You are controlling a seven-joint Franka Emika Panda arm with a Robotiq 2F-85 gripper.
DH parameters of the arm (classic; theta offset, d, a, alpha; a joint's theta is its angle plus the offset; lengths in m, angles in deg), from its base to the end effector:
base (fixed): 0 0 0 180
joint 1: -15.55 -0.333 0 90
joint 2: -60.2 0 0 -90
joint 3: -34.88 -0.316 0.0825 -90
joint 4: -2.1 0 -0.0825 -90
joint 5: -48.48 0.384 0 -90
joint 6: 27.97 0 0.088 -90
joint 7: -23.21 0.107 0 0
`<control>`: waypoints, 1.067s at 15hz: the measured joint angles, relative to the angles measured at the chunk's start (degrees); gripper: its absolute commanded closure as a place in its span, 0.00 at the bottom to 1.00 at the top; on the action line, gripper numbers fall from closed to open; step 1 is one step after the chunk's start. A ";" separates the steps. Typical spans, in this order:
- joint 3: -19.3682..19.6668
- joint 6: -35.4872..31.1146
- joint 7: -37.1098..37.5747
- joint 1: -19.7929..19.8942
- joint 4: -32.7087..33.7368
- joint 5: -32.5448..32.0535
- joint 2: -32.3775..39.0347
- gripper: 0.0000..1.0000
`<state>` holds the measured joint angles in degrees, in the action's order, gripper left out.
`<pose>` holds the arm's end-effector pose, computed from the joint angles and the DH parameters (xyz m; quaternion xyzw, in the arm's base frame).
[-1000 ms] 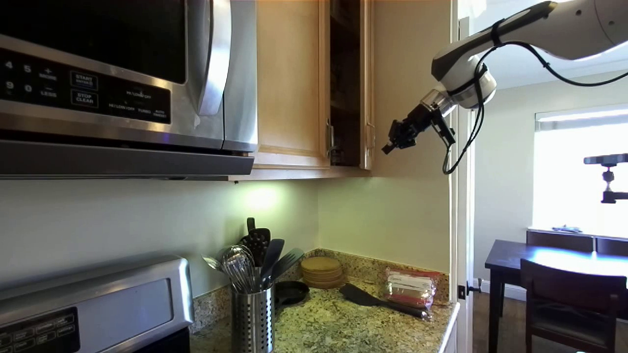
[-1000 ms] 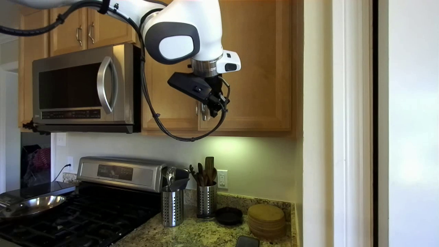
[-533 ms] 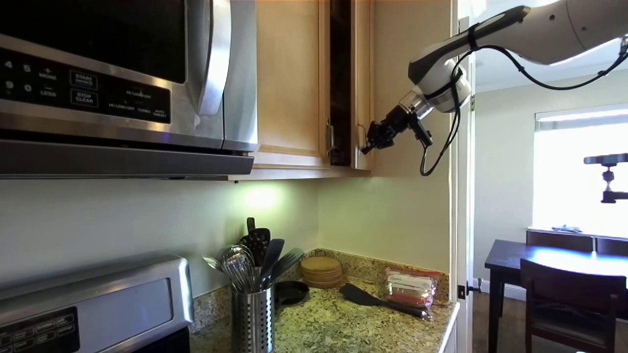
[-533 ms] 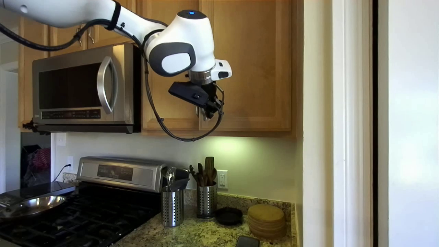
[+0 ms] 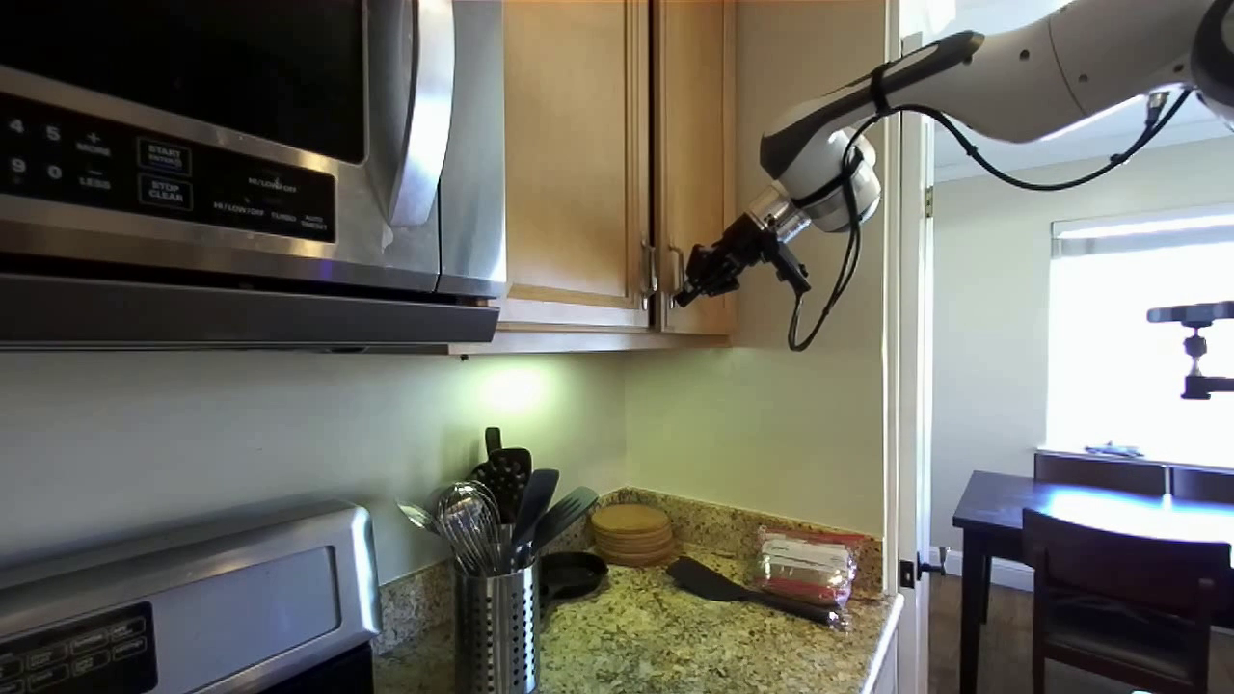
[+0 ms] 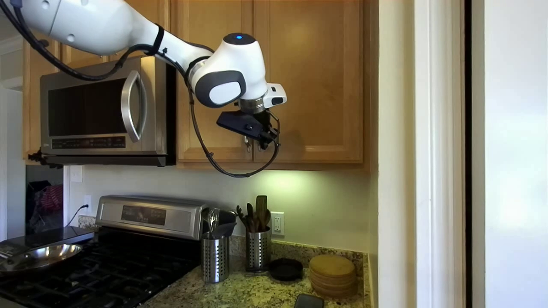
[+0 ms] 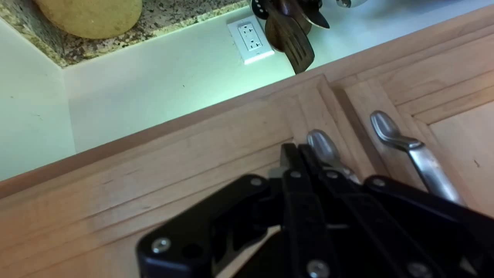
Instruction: Close the open upper cabinet door
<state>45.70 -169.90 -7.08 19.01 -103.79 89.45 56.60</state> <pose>0.5718 -0.1511 0.6247 -0.8973 0.0636 -0.4067 0.1592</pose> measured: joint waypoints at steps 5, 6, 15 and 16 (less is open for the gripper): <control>-0.02 0.36 -0.62 1.18 -0.59 -5.89 -0.62 0.60; 0.04 0.64 -0.50 1.63 -1.28 -8.53 -1.31 0.52; 1.42 18.41 4.02 7.27 -9.43 -38.61 -14.00 0.01; 1.61 20.41 4.07 7.42 -10.22 -40.60 -15.12 0.00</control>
<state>47.31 -149.49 -3.02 26.43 -114.01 48.84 41.48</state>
